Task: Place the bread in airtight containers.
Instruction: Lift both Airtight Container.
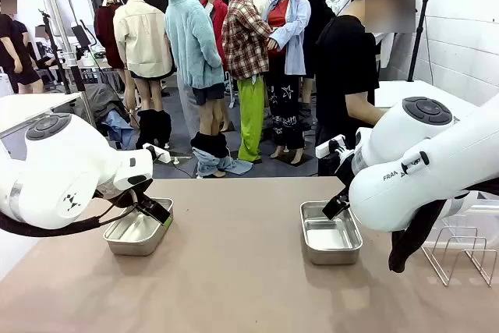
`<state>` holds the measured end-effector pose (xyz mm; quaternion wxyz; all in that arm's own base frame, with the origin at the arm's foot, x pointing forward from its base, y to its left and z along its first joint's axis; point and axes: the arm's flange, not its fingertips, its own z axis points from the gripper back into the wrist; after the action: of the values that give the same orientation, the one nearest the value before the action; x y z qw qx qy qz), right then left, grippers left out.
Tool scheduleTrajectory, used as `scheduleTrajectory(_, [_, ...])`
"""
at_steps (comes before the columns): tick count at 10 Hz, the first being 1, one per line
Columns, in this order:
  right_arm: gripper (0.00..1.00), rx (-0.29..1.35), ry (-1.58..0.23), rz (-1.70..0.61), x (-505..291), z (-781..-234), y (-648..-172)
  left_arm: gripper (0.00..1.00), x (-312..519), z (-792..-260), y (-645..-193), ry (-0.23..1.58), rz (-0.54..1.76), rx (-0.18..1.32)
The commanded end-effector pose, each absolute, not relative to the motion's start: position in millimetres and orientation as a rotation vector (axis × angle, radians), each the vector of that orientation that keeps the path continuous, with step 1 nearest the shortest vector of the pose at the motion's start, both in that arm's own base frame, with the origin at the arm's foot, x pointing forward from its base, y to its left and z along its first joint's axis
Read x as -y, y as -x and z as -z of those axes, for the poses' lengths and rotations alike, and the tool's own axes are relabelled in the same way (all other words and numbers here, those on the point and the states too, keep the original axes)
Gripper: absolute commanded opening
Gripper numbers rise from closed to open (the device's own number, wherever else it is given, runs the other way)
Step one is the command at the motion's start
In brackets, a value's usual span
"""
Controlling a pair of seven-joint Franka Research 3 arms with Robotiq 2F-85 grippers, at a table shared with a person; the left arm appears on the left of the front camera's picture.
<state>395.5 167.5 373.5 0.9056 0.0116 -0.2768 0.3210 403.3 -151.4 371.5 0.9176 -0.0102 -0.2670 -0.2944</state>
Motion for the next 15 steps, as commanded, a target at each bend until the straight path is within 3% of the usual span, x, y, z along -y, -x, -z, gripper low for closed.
scheduleTrajectory(1, [1.00,0.572,-0.024,-0.663,-167,-373,-395,1.00,151,-371,-403,0.021,0.606,0.549])
scheduleTrajectory(9, [1.00,0.572,-0.024,-0.663,-167,-373,-396,1.00,151,-371,-403,0.021,0.606,0.549])
scheduleTrajectory(10, [1.00,0.618,0.017,-0.664,-166,-393,-399,1.00,152,-371,-403,0.021,0.607,0.549])
scheduleTrajectory(13, [1.00,0.849,0.132,-0.542,-116,-497,-393,1.00,121,-451,-410,-0.033,0.589,0.709])
scheduleTrajectory(15, [1.00,0.937,0.222,-0.312,-41,-547,-375,1.00,71,-487,-418,-0.094,0.497,0.760])
